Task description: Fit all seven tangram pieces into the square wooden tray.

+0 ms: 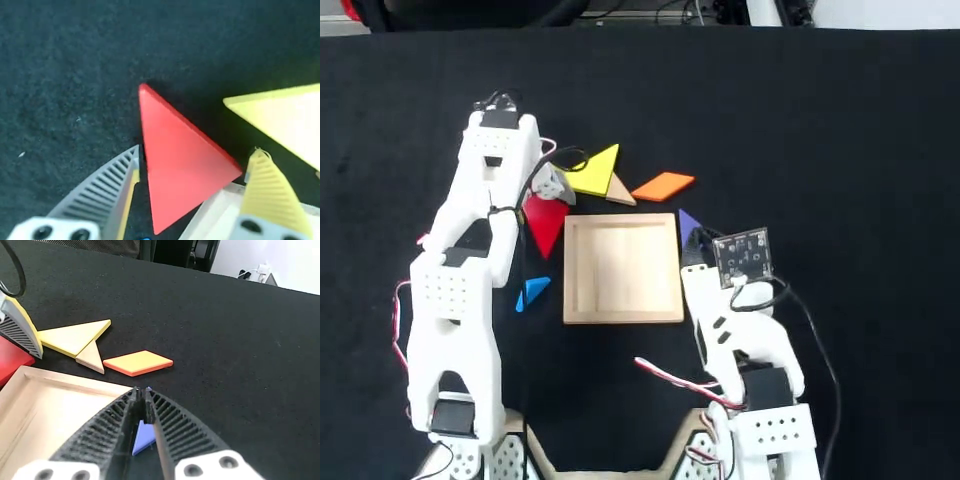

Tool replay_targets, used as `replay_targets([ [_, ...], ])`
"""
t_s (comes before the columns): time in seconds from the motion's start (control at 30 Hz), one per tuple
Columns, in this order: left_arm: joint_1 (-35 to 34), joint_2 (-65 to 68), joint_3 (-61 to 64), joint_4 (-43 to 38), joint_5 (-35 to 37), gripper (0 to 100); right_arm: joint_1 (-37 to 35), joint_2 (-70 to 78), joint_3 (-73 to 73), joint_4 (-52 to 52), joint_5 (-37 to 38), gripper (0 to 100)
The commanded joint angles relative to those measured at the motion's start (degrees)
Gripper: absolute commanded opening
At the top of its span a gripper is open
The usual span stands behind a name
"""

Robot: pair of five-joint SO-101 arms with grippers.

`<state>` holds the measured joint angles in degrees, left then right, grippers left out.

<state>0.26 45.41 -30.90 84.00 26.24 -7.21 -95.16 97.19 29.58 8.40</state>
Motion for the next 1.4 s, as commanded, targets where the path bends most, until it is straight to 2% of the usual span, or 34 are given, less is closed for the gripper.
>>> replay_targets([
  [0.0, 1.1, 0.4, -3.3, -0.4, -3.2, 33, -0.7, 0.6, 0.0, -1.5, 0.4, 1.5],
  [0.47, 0.7, 0.9, -2.8, -1.8, -2.9, 33, -0.7, 0.6, 0.0, -1.3, 0.4, 1.5],
  [0.6, 0.7, 0.9, -2.8, -1.8, 0.2, 33, -0.7, 0.6, 0.0, -1.3, 0.4, 1.5],
  [0.77, 0.8, 0.9, -2.7, -1.6, 0.5, 33, -0.7, 0.6, 0.0, -1.3, 0.4, 1.5],
  [0.97, 1.3, 0.9, -2.7, -1.8, 0.5, 21, -0.7, 0.6, 0.0, -1.3, 0.4, 1.5],
  [1.2, 1.3, 0.9, -2.7, -1.6, 0.1, 24, -0.7, 0.6, 0.0, -1.3, 0.4, 1.5],
  [1.27, 0.8, 0.3, -3.4, -1.5, -2.1, 28, -0.7, 0.6, 0.0, -1.3, 0.4, 1.5],
  [1.37, 0.6, -0.2, -7.3, -0.1, -10.5, 34, -0.7, 0.6, 0.0, -1.3, 0.4, 1.5],
])
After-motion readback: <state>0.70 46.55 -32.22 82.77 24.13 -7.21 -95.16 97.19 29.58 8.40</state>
